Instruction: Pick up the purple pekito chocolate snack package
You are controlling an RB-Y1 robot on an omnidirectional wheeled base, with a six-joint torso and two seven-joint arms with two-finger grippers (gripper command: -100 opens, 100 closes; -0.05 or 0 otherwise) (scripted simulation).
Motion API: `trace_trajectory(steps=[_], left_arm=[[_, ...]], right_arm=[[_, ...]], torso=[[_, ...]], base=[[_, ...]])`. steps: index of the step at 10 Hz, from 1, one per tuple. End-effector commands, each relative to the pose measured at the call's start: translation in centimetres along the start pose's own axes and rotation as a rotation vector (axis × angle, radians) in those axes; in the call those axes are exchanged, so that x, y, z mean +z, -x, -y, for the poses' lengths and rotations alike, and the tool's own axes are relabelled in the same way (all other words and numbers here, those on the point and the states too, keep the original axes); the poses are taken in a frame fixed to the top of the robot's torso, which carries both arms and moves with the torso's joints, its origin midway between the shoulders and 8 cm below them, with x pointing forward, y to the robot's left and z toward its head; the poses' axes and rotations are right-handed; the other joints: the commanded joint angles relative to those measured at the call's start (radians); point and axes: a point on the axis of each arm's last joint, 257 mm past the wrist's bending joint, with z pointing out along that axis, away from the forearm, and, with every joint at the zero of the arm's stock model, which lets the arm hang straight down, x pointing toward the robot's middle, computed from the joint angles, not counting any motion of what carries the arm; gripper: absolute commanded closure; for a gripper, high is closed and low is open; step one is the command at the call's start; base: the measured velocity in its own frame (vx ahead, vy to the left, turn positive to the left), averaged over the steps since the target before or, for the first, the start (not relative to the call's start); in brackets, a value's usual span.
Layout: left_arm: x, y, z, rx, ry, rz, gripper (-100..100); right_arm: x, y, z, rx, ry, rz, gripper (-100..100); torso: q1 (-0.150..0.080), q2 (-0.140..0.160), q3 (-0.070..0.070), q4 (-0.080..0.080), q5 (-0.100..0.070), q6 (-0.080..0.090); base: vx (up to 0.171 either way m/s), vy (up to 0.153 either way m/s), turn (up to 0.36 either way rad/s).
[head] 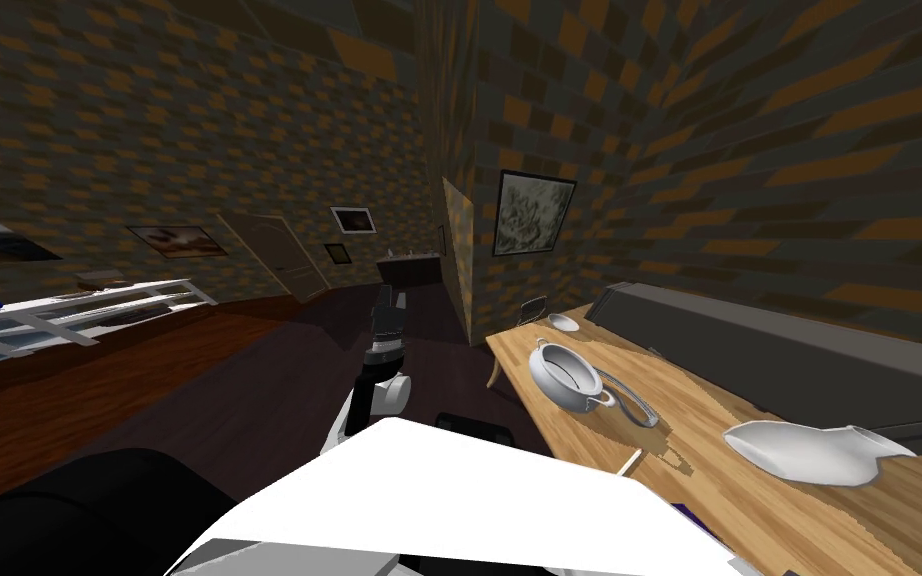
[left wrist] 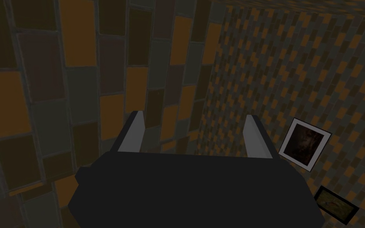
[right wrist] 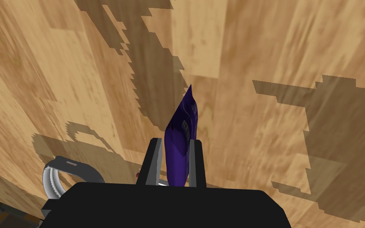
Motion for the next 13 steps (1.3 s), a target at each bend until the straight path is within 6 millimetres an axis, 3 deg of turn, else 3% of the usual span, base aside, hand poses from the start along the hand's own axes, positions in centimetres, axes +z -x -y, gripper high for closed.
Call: trace_trajectory(steps=[1, 2, 3, 4, 5, 7, 8, 9, 10, 11, 12, 13], left_arm=[[0.0, 0.0, 0.0, 0.000, 0.000, 0.000, 0], [0.0, 0.0, 0.0, 0.000, 0.000, 0.000, 0], [0.0, 0.0, 0.0, 0.000, 0.000, 0.000, 0], [0.0, 0.0, 0.0, 0.000, 0.000, 0.000, 0], [0.0, 0.0, 0.0, 0.000, 0.000, 0.000, 0], [0.0, 0.0, 0.0, 0.000, 0.000, 0.000, 0], [0.0, 0.0, 0.0, 0.000, 0.000, 0.000, 0], [0.0, 0.0, 0.0, 0.000, 0.000, 0.000, 0], [0.0, 0.0, 0.0, 0.000, 0.000, 0.000, 0], [0.0, 0.0, 0.0, 0.000, 0.000, 0.000, 0], [0.0, 0.0, 0.0, 0.000, 0.000, 0.000, 0], [0.0, 0.0, 0.0, 0.000, 0.000, 0.000, 0]], right_arm=[[0.3, 1.1, 1.6, -0.015, -0.009, 0.008, 100], [0.3, 0.9, 1.0, -0.015, 0.013, -0.002, 100], [0.5, 2.0, 2.9, -0.027, -0.009, 0.011, 100], [0.5, 1.8, 2.2, -0.027, 0.015, 0.001, 100], [0.6, 2.9, 4.1, -0.037, -0.010, 0.016, 100], [0.6, 2.6, 3.4, -0.037, 0.020, 0.005, 100], [0.6, 3.6, 4.8, -0.045, 0.009, 0.016, 100], [0.6, 3.5, 4.4, -0.046, 0.025, 0.011, 100], [0.6, 4.5, 6.0, -0.052, 0.008, 0.025, 100], [0.6, 4.3, 5.4, -0.052, 0.032, 0.018, 100], [0.5, 5.3, 7.0, -0.056, 0.015, 0.034, 100], [0.4, 5.1, 6.3, -0.057, 0.040, 0.027, 100]], torso=[[0.000, 0.000, 0.000, 0.000, 0.000, 0.000], [0.000, 0.000, 0.000, 0.000, 0.000, 0.000], [0.001, 0.000, 0.000, 0.000, 0.000, 0.000], [0.002, 0.000, 0.000, 0.000, 0.001, 0.000], [0.002, 0.001, 0.000, 0.000, 0.000, 0.000], [0.002, 0.001, 0.000, 0.000, 0.001, 0.000], [0.000, 0.000, 0.000, 0.000, 0.000, 0.000], [0.001, 0.000, 0.000, 0.000, 0.001, 0.000], [0.001, 0.000, 0.000, 0.000, 0.000, 0.000], [0.001, 0.001, 0.000, 0.000, 0.001, 0.001], [0.002, 0.001, 0.000, 0.000, 0.000, 0.001], [0.002, 0.001, 0.000, 0.000, 0.001, 0.001]], base=[[-0.016, 0.033, -0.115], [-0.018, 0.038, -0.048], [-0.028, 0.048, -0.081], [-0.025, 0.042, -0.049], [-0.027, 0.048, -0.113], [-0.016, 0.031, -0.023], [-0.023, 0.034, -0.080], [-0.022, 0.034, -0.060], [-0.026, 0.043, -0.090], [-0.022, 0.041, -0.057], [-0.026, 0.053, -0.106], [-0.026, 0.039, -0.053]])
